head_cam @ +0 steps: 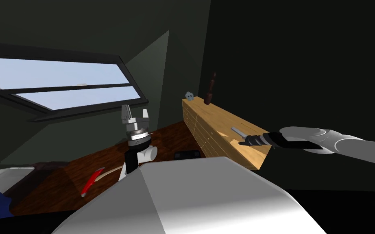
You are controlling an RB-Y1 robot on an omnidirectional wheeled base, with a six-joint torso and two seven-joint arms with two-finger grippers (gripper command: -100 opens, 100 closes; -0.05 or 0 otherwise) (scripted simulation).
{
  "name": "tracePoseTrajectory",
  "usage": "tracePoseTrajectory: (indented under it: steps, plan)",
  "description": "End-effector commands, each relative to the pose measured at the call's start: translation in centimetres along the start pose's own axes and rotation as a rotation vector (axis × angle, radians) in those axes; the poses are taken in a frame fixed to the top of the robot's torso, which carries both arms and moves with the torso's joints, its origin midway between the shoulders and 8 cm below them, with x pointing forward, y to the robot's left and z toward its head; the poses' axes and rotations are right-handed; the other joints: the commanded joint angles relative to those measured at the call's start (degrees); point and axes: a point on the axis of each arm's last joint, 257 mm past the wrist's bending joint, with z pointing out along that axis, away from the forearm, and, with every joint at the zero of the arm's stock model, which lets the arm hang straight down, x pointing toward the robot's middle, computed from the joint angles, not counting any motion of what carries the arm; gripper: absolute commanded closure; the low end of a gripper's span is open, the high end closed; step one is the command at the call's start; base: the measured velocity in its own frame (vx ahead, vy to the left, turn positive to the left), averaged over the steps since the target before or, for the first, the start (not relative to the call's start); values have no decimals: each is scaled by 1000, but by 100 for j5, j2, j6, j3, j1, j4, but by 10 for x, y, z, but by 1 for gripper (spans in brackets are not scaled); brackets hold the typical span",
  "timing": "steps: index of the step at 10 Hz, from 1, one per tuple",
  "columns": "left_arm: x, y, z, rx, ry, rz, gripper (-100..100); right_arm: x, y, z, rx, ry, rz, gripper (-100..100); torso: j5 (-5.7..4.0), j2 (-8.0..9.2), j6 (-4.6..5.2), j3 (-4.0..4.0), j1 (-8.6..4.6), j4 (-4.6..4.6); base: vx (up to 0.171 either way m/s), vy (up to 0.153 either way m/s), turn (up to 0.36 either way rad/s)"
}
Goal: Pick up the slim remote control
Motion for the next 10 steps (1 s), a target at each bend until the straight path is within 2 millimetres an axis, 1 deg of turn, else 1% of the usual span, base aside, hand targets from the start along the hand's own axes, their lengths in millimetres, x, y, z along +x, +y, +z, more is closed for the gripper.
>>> tracePoseTrajectory:
  steps: [1,2,3,5,7,8,9,10]
  plan:
    - [0,0,0,0,0,0,0,14,-12,-8,30,30,19,-100,0,0,0,0,0,0,65,-14,134]
    - [0,0,0,0,0,0,0,37,-27,-20,65,82,46,-100,0,-2,4,-1,-4,-1,99,-24,189]
    - [0,0,0,0,0,0,0,37,-27,-20,65,82,46,-100,0,-13,1,-7,-7,-3,79,-27,131]
    - [0,0,0,0,0,0,0,82,-44,-40,114,175,100,-100,-2,-10,3,-6,-13,-3,105,-47,202]
    - [0,0,0,0,0,0,0,83,-44,-40,114,178,101,-100,-4,-20,5,-13,-14,-5,77,-27,47]
    - [0,0,0,0,0,0,0,104,-48,-47,128,220,128,-100,-2,-2,7,-3,-5,-1,52,-12,146]
    - [0,0,0,0,0,0,0,104,-48,-47,128,220,128,-100,-1,0,3,0,-3,0,49,-20,81]
    - [0,0,0,0,0,0,0,124,-49,-52,134,257,153,-100,0,3,7,1,-3,1,61,-30,127]
